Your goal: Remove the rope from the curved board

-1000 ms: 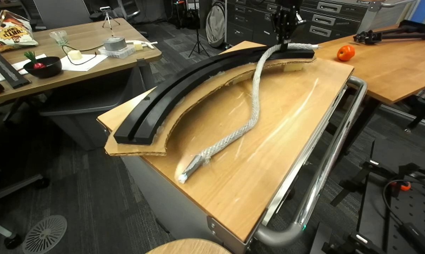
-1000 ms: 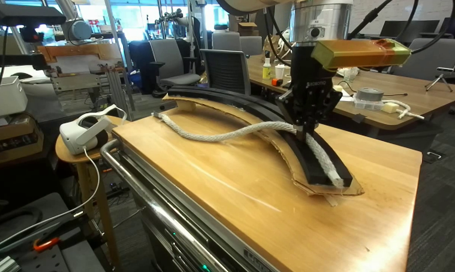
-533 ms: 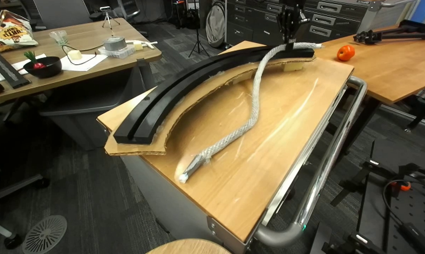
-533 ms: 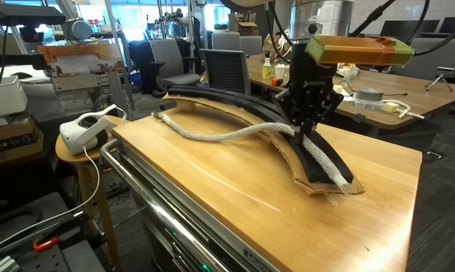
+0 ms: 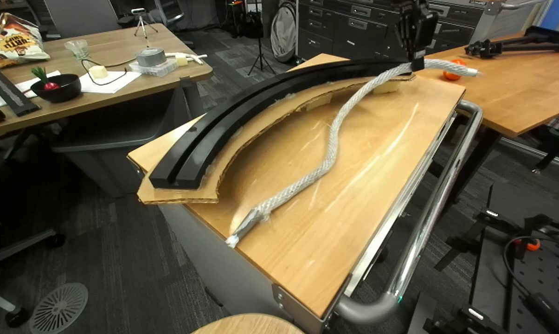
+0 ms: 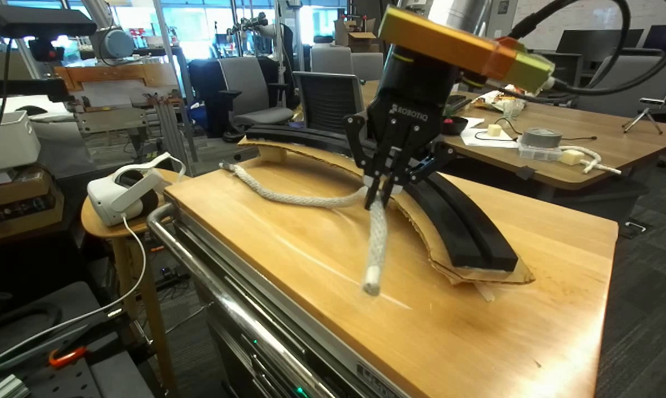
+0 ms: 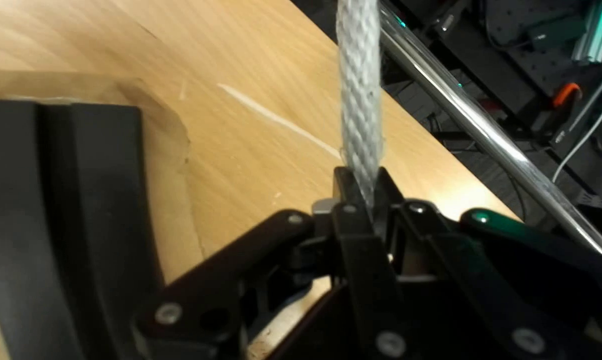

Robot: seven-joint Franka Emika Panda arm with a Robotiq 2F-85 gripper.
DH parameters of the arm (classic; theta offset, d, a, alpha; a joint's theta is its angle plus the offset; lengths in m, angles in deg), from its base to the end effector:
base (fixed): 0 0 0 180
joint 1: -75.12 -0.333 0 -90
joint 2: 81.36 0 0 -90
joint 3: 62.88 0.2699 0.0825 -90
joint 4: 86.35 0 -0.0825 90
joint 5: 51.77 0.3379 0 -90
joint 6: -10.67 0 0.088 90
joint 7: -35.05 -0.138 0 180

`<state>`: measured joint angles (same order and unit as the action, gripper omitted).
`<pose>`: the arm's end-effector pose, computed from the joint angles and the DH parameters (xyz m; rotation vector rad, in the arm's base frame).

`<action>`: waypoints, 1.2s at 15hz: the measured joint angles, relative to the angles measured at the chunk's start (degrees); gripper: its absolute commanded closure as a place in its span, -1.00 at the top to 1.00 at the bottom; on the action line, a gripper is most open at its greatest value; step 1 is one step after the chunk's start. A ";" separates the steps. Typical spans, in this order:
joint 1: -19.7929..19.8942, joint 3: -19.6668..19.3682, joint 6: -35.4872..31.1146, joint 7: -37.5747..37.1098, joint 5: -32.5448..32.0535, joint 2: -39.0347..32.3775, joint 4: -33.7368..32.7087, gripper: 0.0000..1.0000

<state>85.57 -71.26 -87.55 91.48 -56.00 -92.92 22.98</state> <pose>0.4663 -0.1676 0.3186 -2.7622 -0.9748 0.5531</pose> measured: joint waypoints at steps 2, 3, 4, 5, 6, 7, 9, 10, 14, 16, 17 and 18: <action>0.01 0.63 -0.43 -2.40 3.52 -0.89 0.55 -0.90; 0.00 1.00 -1.68 -3.92 5.14 -1.54 0.78 -0.90; 0.00 1.36 -3.54 -5.12 6.54 -2.23 1.03 -0.90; -0.01 1.74 -6.43 -6.32 7.13 -2.78 1.53 -0.62; -0.02 2.04 -10.12 -7.55 7.14 -3.09 2.30 -0.27; -0.07 2.21 -13.69 -8.35 6.48 -3.12 3.25 -0.17; -0.17 2.28 -19.63 -8.64 3.43 -2.36 5.51 0.15; -0.14 2.18 -22.68 -8.59 2.05 -1.19 7.23 0.33; 1.32 0.30 -34.05 -4.91 -1.54 9.28 18.34 0.94; 2.91 -2.10 -38.72 0.98 1.75 14.80 23.74 0.74; 3.58 -3.89 -39.23 5.37 5.71 17.15 25.89 0.88; 4.09 -5.47 -39.23 8.88 8.33 18.95 27.43 0.97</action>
<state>89.66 -76.73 -126.77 100.36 -47.67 -73.97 50.41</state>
